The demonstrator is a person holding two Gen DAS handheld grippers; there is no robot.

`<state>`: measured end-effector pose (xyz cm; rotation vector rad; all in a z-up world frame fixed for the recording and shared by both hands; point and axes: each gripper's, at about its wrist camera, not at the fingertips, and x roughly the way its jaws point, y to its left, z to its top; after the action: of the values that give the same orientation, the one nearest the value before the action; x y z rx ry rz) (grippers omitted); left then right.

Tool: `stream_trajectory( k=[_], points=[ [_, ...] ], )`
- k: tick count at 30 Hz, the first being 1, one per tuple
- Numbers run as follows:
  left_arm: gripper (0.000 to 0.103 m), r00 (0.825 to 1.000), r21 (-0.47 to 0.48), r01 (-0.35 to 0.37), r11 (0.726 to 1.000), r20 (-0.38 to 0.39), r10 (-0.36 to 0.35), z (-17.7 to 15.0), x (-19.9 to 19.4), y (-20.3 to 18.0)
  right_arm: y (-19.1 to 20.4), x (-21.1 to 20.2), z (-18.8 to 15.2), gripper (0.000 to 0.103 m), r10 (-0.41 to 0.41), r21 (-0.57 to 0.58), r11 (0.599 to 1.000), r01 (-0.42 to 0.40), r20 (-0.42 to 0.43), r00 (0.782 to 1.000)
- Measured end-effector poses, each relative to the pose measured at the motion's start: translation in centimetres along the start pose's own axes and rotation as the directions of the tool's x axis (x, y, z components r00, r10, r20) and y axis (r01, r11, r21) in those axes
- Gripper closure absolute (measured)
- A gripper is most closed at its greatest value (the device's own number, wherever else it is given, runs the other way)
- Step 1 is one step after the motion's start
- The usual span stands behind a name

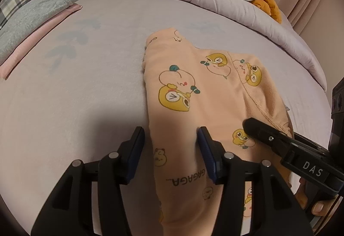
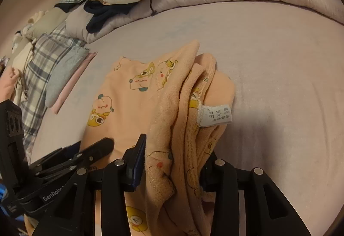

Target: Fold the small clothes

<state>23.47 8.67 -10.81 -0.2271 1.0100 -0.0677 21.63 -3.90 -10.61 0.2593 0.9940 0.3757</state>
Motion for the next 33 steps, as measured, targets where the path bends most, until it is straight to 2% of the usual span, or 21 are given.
stream_trajectory(
  k=[33],
  points=[
    [0.045, 1.000, 0.002, -0.018, 1.000, -0.003, 0.018, -0.38, -0.38, 0.30, -0.39, -0.40, -0.05, 0.062, -0.004, 0.006, 1.000, 0.004, -0.003, 1.000]
  ],
)
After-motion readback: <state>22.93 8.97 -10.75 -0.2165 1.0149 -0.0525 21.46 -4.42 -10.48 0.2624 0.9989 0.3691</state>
